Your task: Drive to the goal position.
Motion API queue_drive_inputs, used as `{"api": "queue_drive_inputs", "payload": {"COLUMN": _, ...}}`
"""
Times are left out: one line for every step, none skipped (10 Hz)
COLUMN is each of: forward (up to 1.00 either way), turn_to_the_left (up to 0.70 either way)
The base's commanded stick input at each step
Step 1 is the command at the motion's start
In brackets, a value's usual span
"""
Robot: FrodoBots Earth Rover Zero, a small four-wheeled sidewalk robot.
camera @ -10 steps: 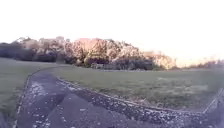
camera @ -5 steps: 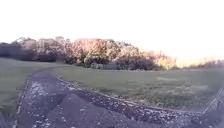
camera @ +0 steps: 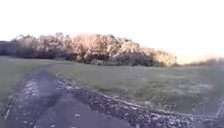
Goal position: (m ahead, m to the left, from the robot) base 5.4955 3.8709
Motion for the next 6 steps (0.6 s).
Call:
{"api": "queue_drive_inputs", "payload": {"forward": 0.0, "turn_to_the_left": 0.0}}
{"api": "queue_drive_inputs", "payload": {"forward": 0.0, "turn_to_the_left": 0.0}}
{"api": "queue_drive_inputs", "payload": {"forward": 0.0, "turn_to_the_left": 0.0}}
{"api": "queue_drive_inputs", "payload": {"forward": 0.0, "turn_to_the_left": 0.0}}
{"api": "queue_drive_inputs", "payload": {"forward": 0.0, "turn_to_the_left": 0.0}}
{"api": "queue_drive_inputs", "payload": {"forward": 0.0, "turn_to_the_left": 0.51}}
